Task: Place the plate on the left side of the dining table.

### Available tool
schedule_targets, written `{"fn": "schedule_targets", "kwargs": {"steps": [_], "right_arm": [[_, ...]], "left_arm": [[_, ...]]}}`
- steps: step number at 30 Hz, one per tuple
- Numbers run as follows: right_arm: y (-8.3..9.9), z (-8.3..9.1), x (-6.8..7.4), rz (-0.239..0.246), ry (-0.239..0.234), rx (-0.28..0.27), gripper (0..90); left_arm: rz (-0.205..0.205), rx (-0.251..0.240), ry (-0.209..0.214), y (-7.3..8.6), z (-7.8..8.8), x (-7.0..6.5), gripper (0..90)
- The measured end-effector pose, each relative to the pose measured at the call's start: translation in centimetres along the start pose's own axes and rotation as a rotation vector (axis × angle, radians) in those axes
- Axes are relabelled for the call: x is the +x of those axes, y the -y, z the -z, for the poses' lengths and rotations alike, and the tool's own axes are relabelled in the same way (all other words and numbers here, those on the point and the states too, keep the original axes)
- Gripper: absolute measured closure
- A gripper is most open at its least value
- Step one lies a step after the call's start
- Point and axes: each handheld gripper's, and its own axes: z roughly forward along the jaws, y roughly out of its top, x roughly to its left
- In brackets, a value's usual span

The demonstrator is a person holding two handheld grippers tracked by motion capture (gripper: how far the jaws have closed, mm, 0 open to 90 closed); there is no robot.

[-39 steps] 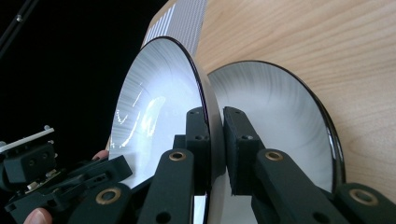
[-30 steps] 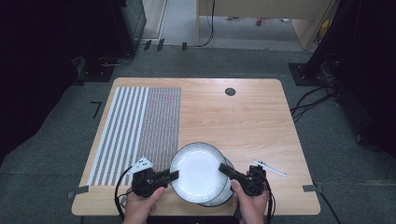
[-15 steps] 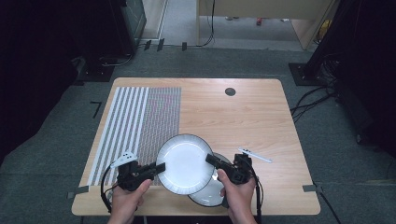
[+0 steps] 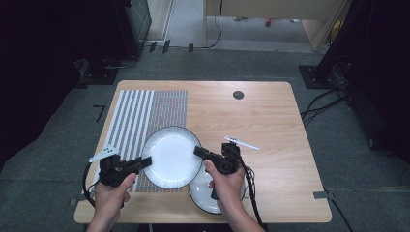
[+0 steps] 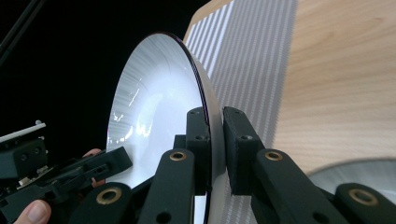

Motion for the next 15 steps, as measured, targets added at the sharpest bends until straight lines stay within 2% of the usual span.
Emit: {"fn": "schedule_targets", "kwargs": {"steps": [8,10,11,15], "right_arm": [[-1.3,-3.5,1.8,-0.012,-0.021,0.039,81.9],[-1.4,-3.7,2.0,-0.011,-0.021,0.042,81.9],[-1.6,-4.6,2.4,-0.009,-0.024,0.051,81.9],[-1.9,-5.7,2.7,-0.015,-0.027,0.065,82.0]], "left_arm": [[0.029,-0.019,-0.037,-1.6,1.6,2.4,75.5],[0.039,-0.022,-0.043,-1.8,1.8,2.7,75.6],[0.043,-0.023,-0.053,-2.1,2.0,3.2,75.9],[0.050,-0.021,-0.068,-2.5,2.4,4.0,76.1]]}}
